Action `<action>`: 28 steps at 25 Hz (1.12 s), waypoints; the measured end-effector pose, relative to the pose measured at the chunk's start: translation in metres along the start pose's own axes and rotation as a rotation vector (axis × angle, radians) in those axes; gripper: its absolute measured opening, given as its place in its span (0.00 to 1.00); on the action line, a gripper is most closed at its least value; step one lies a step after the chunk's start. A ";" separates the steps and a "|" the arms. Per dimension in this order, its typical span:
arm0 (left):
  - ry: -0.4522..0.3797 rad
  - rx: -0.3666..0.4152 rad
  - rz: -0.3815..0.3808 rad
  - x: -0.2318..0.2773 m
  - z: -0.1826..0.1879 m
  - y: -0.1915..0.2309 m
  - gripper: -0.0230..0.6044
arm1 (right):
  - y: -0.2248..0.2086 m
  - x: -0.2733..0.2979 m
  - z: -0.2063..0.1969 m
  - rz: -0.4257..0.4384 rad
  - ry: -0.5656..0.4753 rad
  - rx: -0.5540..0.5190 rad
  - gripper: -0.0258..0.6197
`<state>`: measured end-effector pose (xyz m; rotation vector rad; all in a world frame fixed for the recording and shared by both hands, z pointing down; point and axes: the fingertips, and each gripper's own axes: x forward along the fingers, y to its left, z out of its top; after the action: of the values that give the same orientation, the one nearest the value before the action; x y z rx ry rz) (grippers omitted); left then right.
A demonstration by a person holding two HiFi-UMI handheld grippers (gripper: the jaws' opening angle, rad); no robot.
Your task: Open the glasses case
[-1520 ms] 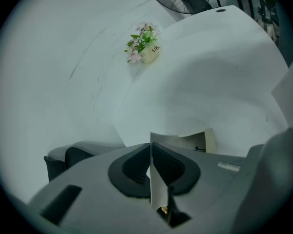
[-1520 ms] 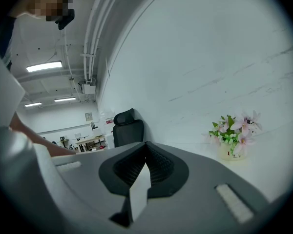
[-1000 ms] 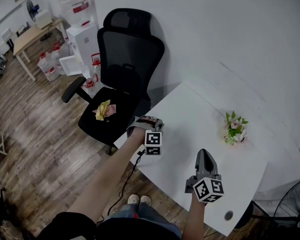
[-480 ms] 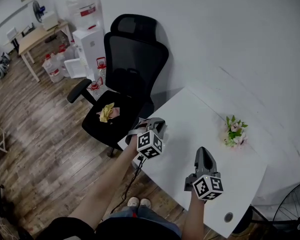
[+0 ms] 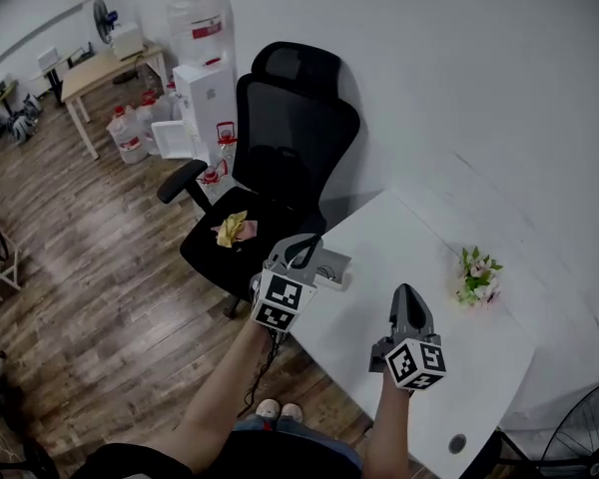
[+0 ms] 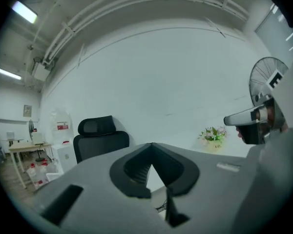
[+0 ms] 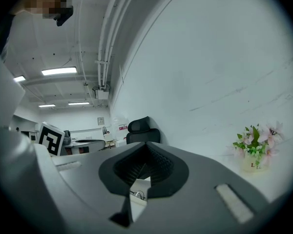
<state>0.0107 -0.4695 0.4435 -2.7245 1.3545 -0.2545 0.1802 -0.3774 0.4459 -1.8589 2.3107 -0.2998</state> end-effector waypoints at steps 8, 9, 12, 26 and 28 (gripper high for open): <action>-0.043 -0.114 0.078 -0.054 -0.007 0.016 0.05 | 0.019 0.002 0.004 0.009 -0.025 -0.029 0.05; -0.039 -0.113 0.080 -0.057 -0.009 0.017 0.05 | 0.021 0.002 0.004 0.009 -0.026 -0.034 0.05; -0.036 -0.122 0.090 -0.064 -0.014 0.019 0.05 | 0.025 -0.001 0.005 0.009 -0.030 -0.046 0.05; -0.038 -0.115 0.095 -0.076 -0.006 0.015 0.05 | 0.027 -0.011 0.003 0.014 -0.027 -0.050 0.05; -0.035 -0.113 0.094 -0.077 -0.005 0.014 0.05 | 0.028 -0.012 0.003 0.016 -0.025 -0.047 0.05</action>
<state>-0.0472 -0.4165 0.4380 -2.7301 1.5270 -0.1260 0.1573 -0.3604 0.4357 -1.8542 2.3341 -0.2202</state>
